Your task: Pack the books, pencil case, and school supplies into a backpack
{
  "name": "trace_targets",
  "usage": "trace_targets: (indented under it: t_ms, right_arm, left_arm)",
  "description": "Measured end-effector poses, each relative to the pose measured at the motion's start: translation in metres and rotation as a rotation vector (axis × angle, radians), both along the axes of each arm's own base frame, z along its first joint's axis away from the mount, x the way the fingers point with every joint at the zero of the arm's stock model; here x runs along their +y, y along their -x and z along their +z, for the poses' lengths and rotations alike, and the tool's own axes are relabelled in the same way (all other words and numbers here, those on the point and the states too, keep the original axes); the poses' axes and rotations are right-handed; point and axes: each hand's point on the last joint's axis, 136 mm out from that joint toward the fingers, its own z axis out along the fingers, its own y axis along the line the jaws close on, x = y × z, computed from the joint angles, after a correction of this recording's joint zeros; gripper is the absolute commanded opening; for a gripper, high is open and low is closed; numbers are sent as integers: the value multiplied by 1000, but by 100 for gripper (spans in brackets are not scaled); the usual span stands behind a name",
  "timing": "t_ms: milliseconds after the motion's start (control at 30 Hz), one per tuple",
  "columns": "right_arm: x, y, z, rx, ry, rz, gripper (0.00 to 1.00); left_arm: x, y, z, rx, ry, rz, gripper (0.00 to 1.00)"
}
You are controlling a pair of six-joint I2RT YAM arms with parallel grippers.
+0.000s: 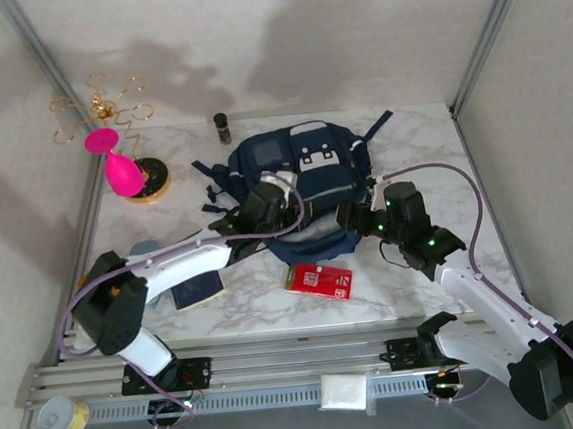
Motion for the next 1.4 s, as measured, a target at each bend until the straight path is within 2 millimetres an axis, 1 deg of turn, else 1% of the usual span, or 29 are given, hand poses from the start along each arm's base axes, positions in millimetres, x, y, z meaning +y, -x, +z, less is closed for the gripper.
trace_targets:
  t_ms: [67,133,167,233,267,333,400,433,500,600,700,800,900,967,1100,1200,1300,1400]
  right_arm:
    - [9,0,-1,45,0,23,55]
    - [24,1,-4,82,4,57,57]
    - [35,2,-7,101,8,79,58]
    - [58,7,-16,146,12,126,61]
    - [70,10,-22,170,15,151,62]
    - [96,19,-36,222,29,203,64]
    - [126,29,-49,265,49,258,65]
    - [139,33,-55,280,55,278,65]
    - [169,41,-66,308,64,325,65]
    - [203,48,-80,339,61,359,64]
    - [233,55,-92,364,52,384,61]
    - [260,64,-105,394,39,413,55]
    - [280,73,-121,426,30,431,52]
    - [291,78,-130,449,35,440,49]
    - [310,78,-145,474,37,446,45]
    - [315,76,-154,488,45,438,43]
    - [321,73,-162,497,55,433,39]
    - [324,72,-169,507,68,431,34]
  left_arm:
    - [15,16,5,15,44,18,52]
    - [34,31,23,6,113,55,58]
    - [48,37,35,-4,154,88,61]
    - [78,44,54,-24,224,172,66]
    - [98,45,62,-34,256,233,67]
    - [138,47,64,-32,293,359,69]
    - [180,51,51,-9,304,504,70]
    - [195,54,43,6,301,558,71]
    - [223,63,19,50,285,656,71]
    - [251,76,-21,130,243,762,69]
    - [268,85,-56,207,193,828,65]
    - [277,94,-83,271,155,867,60]
    - [286,102,-105,317,139,907,55]
    - [290,106,-115,335,133,926,51]
    - [296,109,-127,370,115,957,45]
    - [297,108,-130,367,124,965,42]
    - [300,112,-140,376,128,977,40]
    - [300,108,-138,364,142,981,40]
